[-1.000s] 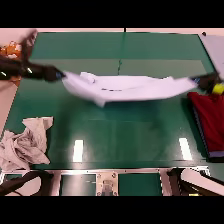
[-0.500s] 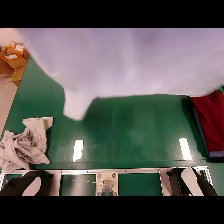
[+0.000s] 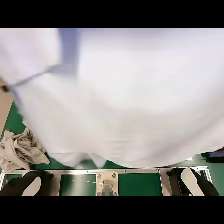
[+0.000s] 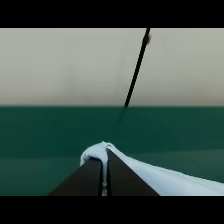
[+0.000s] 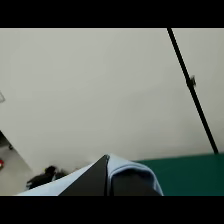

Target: Fold the shirts.

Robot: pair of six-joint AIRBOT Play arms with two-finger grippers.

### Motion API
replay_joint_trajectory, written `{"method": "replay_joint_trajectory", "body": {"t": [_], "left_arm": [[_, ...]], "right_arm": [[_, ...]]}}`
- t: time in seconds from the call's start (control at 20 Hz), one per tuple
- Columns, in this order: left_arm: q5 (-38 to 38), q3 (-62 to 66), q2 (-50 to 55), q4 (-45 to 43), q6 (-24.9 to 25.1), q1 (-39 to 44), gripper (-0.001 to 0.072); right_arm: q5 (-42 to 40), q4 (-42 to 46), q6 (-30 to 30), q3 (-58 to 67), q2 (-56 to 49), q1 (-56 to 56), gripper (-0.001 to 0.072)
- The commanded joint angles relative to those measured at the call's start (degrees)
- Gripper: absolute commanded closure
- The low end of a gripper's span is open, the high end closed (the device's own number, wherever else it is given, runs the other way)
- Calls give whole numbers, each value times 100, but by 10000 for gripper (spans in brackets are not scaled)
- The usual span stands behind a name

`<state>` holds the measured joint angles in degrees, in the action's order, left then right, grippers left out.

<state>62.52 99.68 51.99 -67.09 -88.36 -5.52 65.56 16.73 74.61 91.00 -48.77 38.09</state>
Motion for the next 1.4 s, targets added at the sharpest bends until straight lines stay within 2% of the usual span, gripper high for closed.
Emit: {"method": "replay_joint_trajectory", "body": {"t": [0.0, 0.1, 0.2, 0.3, 0.4, 0.6, 0.7, 0.8, 0.95, 1.05, 1.15, 1.25, 1.35], "left_arm": [[-505, -1572, 835, 321, 68, 2, 683], [-1344, -2273, 1749, 1036, 466, 2, 683], [-1794, -2433, 2863, 1635, 874, 22, 683], [-2144, -2352, 3910, 2411, 1495, 96, 683], [-2310, -2188, 4631, 3158, 1738, 107, 683], [-2962, -1797, 4903, 4087, 2645, 107, 683], [-2977, -1432, 4903, 4111, 2927, 107, 684], [-2778, -1113, 4903, 4004, 2944, 87, 684], [-1827, -894, 4896, 3821, 2806, -46, 683], [-1099, -901, 4898, 3045, 2225, -170, 684], [-409, -905, 4905, 1576, 1484, -149, 683], [105, -994, 4909, 636, 1200, -94, 684], [417, -1237, 4909, 396, 1187, -96, 684]], "right_arm": [[-776, 1322, -356, -1722, -551, -1338, 701], [-1556, 1399, -682, -2503, -1425, -1923, 701], [-2087, 1370, -909, -2638, -2608, -2271, 702], [-2267, 1126, -931, -2387, -3751, -2339, 701], [-2258, 852, -931, -1930, -4688, -2326, 701], [-2249, 835, -922, -787, -5650, -2326, 701], [-2249, 835, -909, -319, -5814, -2326, 702], [-2149, 837, -909, -74, -5818, -2297, 701], [-1231, 872, -911, 85, -5803, -2050, 702], [-551, 1303, -850, 83, -5781, -1884, 703], [15, 2127, -621, 33, -5779, -1821, 703], [271, 2802, -476, -184, -5759, -1823, 703], [334, 3211, -452, -448, -5696, -1805, 702]]}}
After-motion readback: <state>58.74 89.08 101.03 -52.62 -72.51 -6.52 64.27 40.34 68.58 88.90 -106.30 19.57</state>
